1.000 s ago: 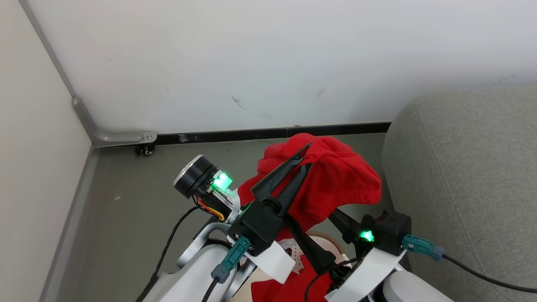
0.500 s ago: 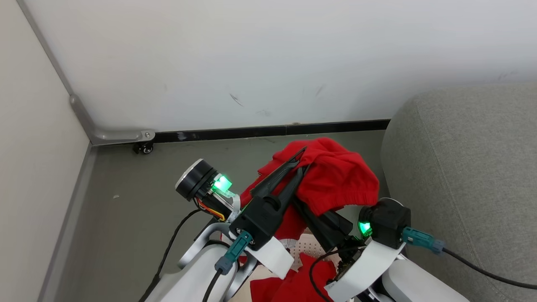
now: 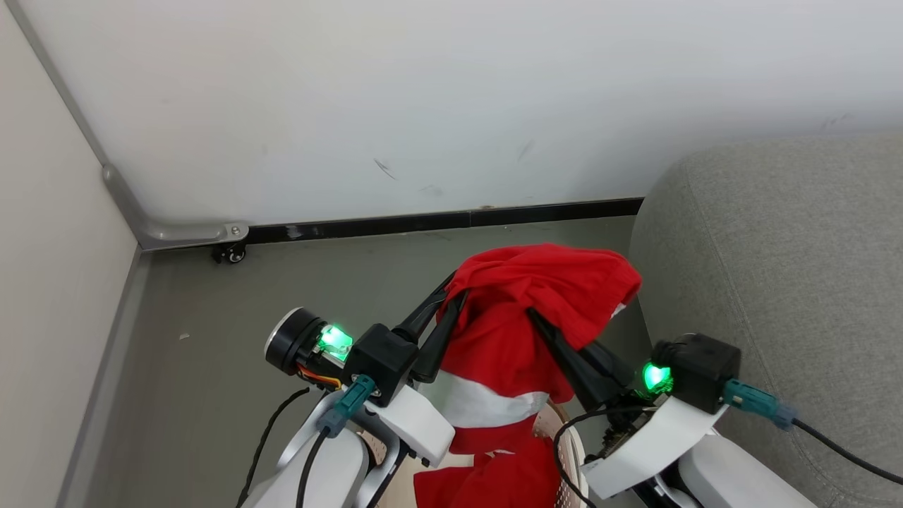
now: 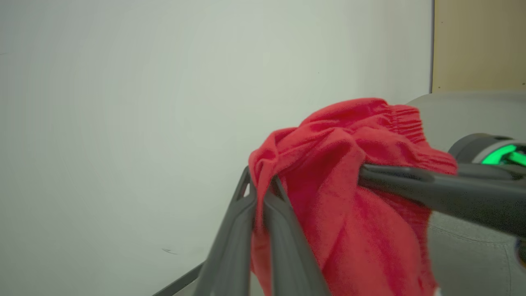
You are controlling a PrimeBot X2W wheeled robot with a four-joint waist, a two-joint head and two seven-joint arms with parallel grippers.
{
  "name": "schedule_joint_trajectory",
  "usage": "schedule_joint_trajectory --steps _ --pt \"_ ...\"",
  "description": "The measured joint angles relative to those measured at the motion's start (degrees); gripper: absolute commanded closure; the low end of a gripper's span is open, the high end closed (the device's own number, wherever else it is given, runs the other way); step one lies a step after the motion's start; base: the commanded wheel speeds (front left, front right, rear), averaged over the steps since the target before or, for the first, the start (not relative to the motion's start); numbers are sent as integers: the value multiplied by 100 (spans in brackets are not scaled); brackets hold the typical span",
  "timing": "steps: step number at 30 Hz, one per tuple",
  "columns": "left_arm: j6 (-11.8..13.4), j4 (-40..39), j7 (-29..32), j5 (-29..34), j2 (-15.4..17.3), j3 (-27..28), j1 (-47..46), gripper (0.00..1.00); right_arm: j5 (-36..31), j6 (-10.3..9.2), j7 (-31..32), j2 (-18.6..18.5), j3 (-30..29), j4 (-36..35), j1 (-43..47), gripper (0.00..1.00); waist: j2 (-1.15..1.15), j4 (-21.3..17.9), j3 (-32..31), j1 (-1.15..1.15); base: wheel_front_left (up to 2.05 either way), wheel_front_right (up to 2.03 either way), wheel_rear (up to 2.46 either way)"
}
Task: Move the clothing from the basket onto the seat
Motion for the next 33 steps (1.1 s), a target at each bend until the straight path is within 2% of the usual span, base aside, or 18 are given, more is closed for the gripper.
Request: schedule_joint_trajectory --steps 2,3,4,14,20,33 --pt "-9 69 0 -96 -8 51 66 28 11 0 0 -19 -204 -4 132 100 0 -23 -6 0 0 0 0" --pt "-22 101 0 -165 -11 80 87 2 11 0 0 -27 -301 -10 171 100 0 -35 -9 0 0 0 0" --pt "-24 123 0 -202 -11 107 113 0 9 0 0 -33 -424 -32 194 100 0 -48 -12 0 0 0 0" --pt "-57 288 -3 -590 -26 374 419 0 -176 -1 -7 -129 -1363 -358 386 100 0 -176 -50 0 0 0 0" --pt "26 296 -59 -761 -18 724 523 0 -405 -1 -7 -192 -1801 -524 814 100 0 -268 -72 0 0 0 0" --pt "25 227 -104 -905 -100 816 523 0 -759 -1 -7 20 -2824 -912 1788 100 0 -594 -85 0 0 0 0"
